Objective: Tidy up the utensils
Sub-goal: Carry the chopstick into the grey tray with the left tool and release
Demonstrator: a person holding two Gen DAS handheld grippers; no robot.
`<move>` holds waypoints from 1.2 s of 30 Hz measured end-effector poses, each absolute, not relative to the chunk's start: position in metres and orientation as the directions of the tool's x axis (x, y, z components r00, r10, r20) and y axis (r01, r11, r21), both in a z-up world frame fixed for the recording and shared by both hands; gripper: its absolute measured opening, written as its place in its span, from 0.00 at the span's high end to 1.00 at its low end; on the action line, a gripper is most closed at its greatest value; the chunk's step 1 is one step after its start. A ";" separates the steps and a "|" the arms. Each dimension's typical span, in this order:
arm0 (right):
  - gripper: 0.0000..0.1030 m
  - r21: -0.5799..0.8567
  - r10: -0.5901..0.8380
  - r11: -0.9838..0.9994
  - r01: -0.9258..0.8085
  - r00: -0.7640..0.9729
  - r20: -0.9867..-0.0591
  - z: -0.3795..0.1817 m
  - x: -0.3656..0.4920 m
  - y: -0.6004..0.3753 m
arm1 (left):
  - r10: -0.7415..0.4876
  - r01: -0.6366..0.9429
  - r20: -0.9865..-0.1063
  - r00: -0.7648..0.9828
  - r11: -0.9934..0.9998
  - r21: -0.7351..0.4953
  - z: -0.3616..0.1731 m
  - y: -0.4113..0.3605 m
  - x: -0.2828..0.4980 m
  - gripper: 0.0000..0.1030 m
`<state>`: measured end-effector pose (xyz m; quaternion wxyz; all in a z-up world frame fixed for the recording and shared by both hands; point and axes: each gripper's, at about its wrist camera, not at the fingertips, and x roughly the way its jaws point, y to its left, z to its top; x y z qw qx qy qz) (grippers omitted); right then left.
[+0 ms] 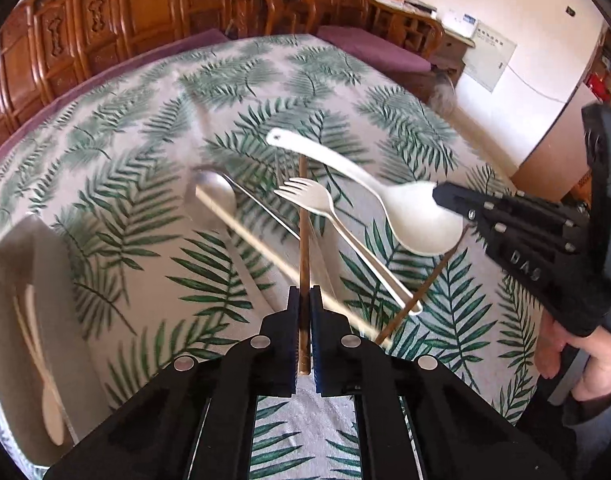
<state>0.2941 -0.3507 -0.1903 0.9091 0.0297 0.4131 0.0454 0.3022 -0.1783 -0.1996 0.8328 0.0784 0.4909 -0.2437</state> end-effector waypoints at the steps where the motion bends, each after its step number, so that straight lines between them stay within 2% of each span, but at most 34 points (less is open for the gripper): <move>1: 0.96 0.092 0.107 0.994 -0.058 0.657 -0.746 -0.189 0.294 -0.350 | -0.327 0.482 -0.854 0.406 0.870 -0.104 -0.196 -0.177 0.302 0.96; 16: 0.96 0.090 0.113 0.994 -0.069 0.677 -0.727 -0.180 0.290 -0.340 | -0.258 0.376 -0.825 0.503 0.925 -0.060 -0.170 -0.129 0.311 0.96; 36: 0.96 0.076 0.198 0.976 -0.204 0.692 -0.694 -0.153 0.260 -0.270 | -0.194 0.255 -0.802 0.565 0.965 -0.054 -0.145 -0.023 0.262 0.96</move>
